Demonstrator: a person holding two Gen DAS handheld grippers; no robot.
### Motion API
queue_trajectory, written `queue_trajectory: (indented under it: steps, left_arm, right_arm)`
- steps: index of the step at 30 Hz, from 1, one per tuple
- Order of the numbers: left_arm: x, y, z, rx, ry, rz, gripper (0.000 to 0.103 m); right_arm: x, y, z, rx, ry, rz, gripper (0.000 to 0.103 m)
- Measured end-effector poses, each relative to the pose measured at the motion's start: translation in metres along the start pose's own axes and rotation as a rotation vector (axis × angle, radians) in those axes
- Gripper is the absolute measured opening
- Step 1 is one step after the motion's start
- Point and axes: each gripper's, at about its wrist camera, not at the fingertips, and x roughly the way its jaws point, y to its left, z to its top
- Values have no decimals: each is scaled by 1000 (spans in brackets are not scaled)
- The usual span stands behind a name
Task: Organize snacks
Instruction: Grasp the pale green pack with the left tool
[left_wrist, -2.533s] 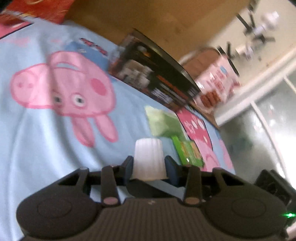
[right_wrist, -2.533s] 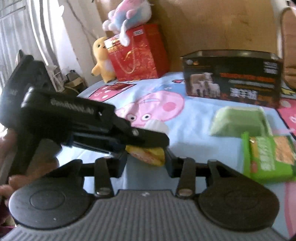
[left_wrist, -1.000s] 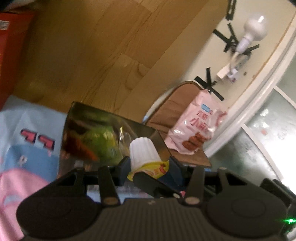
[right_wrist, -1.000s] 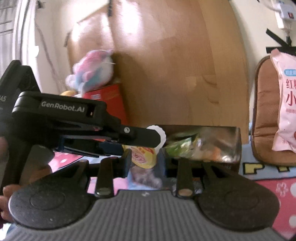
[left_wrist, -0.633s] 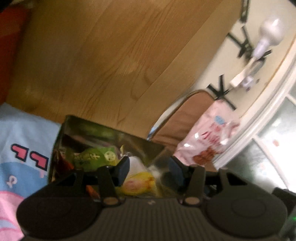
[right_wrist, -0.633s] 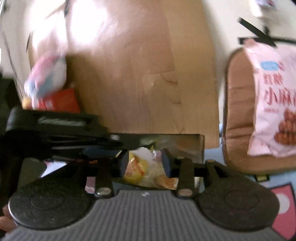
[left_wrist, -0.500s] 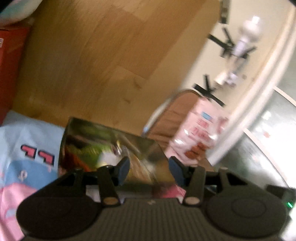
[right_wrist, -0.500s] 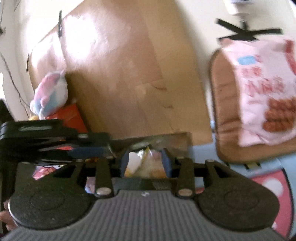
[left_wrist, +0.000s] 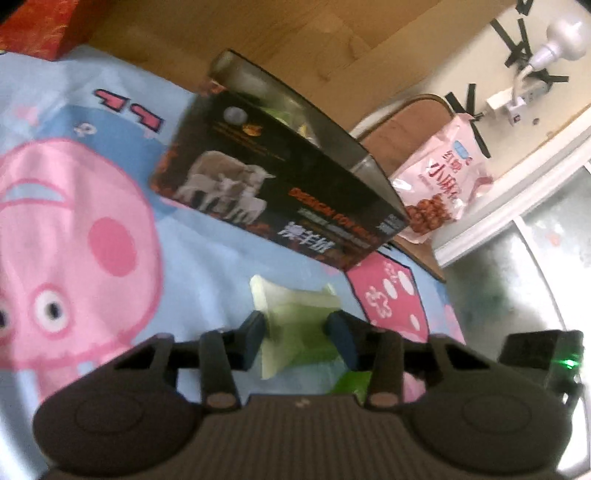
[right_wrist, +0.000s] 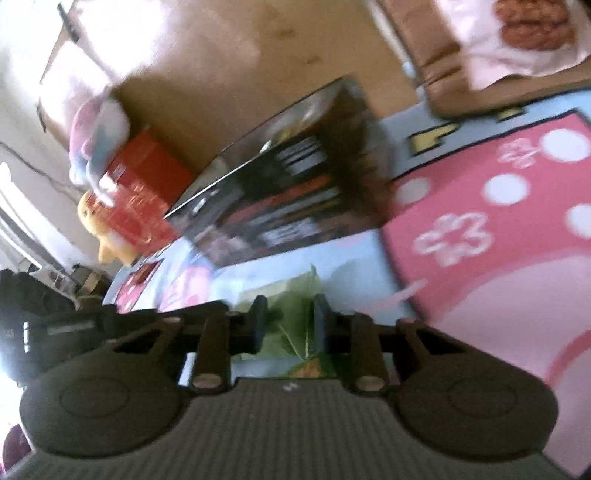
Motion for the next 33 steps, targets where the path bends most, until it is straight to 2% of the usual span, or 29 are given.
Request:
queue_trajectory:
  steps: [2,5,11,14,18,21,23,26,27,30,33]
  left_arm:
    - [-16,6,-5,-16,-19,8,39]
    - [-47,20,-23,-50,-36,-28,39]
    - [-80,27,-67,-56,-3,-32,39]
    - [-85,19,-83,-19,14,-35,38]
    - [-79,-3,-96,70,42,-29,38]
    - [-74,-10,-101,89,74,-63,40]
    - [-73,-15,-104,108,83,-64,45]
    - [-79,-18,-103,125,60,-49,47]
    - [-81,-17,-102,120,56,-48,49]
    - [-82,-16,-100,114,58,-35,50]
    - [-75,-22,-103,137,82,-30,53]
  right_arm:
    - [-2,21,-4,-63,6,6,30]
    - [-12,46,-15,-157,5,45,30]
    - [-37,66,-57,-290,21,122,31]
    - [-54,70,-79,-360,-1,96,32]
    - [-73,61,-97,-332,-21,73,37]
    - [-85,51,-108,-318,-26,55,52]
    - [-92,49,-116,-330,-40,35,61]
    - [-97,56,-127,-420,-59,-11,67]
    - [-97,57,-130,-455,-62,-26,72]
    - [-94,58,-137,-532,-60,-61,74]
    - [-89,55,-140,-541,-56,-74,72]
